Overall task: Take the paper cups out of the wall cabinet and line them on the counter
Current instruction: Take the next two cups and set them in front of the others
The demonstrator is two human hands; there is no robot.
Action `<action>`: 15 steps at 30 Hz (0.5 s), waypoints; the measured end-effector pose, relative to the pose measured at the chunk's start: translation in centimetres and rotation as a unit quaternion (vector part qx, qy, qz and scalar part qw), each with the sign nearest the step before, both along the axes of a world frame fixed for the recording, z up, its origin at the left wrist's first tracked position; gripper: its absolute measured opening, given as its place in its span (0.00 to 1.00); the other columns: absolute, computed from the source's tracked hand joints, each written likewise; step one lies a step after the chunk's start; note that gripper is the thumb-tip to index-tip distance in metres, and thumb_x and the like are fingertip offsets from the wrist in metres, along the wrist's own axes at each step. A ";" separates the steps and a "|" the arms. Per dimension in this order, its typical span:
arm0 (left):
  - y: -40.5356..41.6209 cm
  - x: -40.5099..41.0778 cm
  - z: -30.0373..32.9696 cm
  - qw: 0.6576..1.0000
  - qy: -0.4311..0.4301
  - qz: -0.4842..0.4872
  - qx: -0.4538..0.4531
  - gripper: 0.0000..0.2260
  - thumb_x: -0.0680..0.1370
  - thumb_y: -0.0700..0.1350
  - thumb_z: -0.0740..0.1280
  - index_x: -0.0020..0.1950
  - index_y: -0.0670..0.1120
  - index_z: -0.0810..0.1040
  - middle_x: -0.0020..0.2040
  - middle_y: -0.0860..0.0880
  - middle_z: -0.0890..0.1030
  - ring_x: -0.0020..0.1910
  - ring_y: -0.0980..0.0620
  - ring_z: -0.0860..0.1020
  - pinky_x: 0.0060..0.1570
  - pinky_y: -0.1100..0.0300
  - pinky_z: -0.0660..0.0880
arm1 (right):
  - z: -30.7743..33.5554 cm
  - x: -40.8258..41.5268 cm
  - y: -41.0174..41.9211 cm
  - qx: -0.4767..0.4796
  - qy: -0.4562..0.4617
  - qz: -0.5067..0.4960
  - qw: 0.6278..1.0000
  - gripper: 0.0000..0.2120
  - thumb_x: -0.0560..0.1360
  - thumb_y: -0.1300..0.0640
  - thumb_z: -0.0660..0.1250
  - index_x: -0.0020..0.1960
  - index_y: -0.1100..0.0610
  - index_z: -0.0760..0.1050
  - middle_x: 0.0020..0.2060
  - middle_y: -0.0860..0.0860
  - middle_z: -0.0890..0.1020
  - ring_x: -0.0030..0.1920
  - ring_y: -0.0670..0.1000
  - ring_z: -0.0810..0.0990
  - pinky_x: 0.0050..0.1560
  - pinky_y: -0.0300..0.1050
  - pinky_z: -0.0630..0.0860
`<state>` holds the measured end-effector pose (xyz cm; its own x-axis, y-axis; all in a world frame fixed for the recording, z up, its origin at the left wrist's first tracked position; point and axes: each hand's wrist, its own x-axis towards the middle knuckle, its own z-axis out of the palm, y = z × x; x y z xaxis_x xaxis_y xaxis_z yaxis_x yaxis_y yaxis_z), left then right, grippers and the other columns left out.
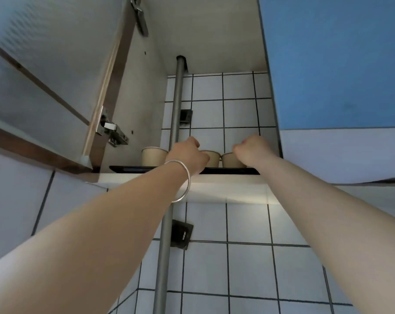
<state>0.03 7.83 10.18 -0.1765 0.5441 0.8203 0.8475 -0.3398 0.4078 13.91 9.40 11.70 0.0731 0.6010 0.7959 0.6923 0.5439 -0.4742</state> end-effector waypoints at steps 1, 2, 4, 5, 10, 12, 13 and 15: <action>0.6 0.0 0.5 0.999 0.022 0.019 -0.017 0.21 0.76 0.47 0.63 0.68 0.47 0.68 0.61 0.44 0.77 0.52 0.46 0.76 0.45 0.61 0.69 | 0.7 -0.4 0.4 -0.032 -0.018 -0.014 0.999 0.10 0.74 0.58 0.60 0.35 0.58 0.66 0.32 0.52 0.70 0.34 0.52 0.70 0.27 0.40 0.61; 1.1 0.0 1.1 0.998 0.042 0.035 -0.033 0.23 0.76 0.48 0.63 0.70 0.47 0.66 0.63 0.44 0.76 0.56 0.45 0.76 0.47 0.60 0.70 | 1.4 -0.7 0.7 -0.061 -0.045 -0.031 0.997 0.09 0.75 0.57 0.60 0.37 0.59 0.68 0.33 0.53 0.70 0.32 0.51 0.69 0.28 0.40 0.62; 1.8 0.1 2.2 0.994 0.069 0.054 -0.072 0.25 0.76 0.49 0.64 0.71 0.46 0.65 0.64 0.44 0.74 0.57 0.45 0.75 0.49 0.58 0.70 | 2.5 -1.2 1.3 -0.103 -0.100 -0.062 0.988 0.09 0.77 0.56 0.60 0.50 0.63 0.72 0.37 0.56 0.72 0.35 0.51 0.71 0.31 0.41 0.68; 2.0 0.1 2.7 0.991 0.080 0.060 -0.089 0.25 0.76 0.49 0.63 0.71 0.45 0.64 0.64 0.43 0.74 0.55 0.45 0.75 0.49 0.57 0.70 | 2.9 -1.4 1.7 -0.114 -0.122 -0.072 0.983 0.14 0.77 0.56 0.60 0.58 0.63 0.71 0.42 0.58 0.74 0.40 0.54 0.74 0.37 0.44 0.72; 2.7 0.6 3.8 0.970 0.166 0.087 -0.157 0.22 0.80 0.50 0.58 0.70 0.40 0.67 0.68 0.42 0.72 0.62 0.44 0.73 0.59 0.54 0.69 | 3.4 -1.2 2.9 -0.169 -0.145 -0.094 0.970 0.29 0.77 0.50 0.63 0.73 0.62 0.61 0.71 0.61 0.66 0.68 0.61 0.68 0.64 0.52 0.69; 3.1 0.7 3.8 0.964 0.182 0.087 -0.171 0.21 0.80 0.52 0.58 0.69 0.41 0.69 0.67 0.42 0.73 0.62 0.44 0.73 0.59 0.54 0.69 | 3.5 -0.9 3.3 -0.187 -0.134 -0.089 0.969 0.30 0.76 0.49 0.65 0.72 0.63 0.62 0.69 0.62 0.69 0.66 0.61 0.71 0.61 0.51 0.70; 3.5 0.7 3.9 0.964 0.183 0.084 -0.176 0.21 0.79 0.52 0.58 0.68 0.42 0.70 0.66 0.43 0.74 0.58 0.44 0.73 0.56 0.54 0.69 | 3.5 -0.8 3.5 -0.192 -0.131 -0.085 0.969 0.29 0.76 0.49 0.65 0.71 0.63 0.63 0.67 0.63 0.70 0.65 0.61 0.72 0.59 0.50 0.71; 4.1 0.6 4.0 0.966 0.173 0.074 -0.177 0.21 0.78 0.53 0.60 0.67 0.42 0.72 0.61 0.43 0.76 0.50 0.46 0.72 0.50 0.55 0.68 | 3.7 -0.9 4.0 -0.194 -0.115 -0.067 0.972 0.28 0.76 0.50 0.65 0.70 0.63 0.65 0.63 0.63 0.72 0.62 0.61 0.73 0.61 0.51 0.71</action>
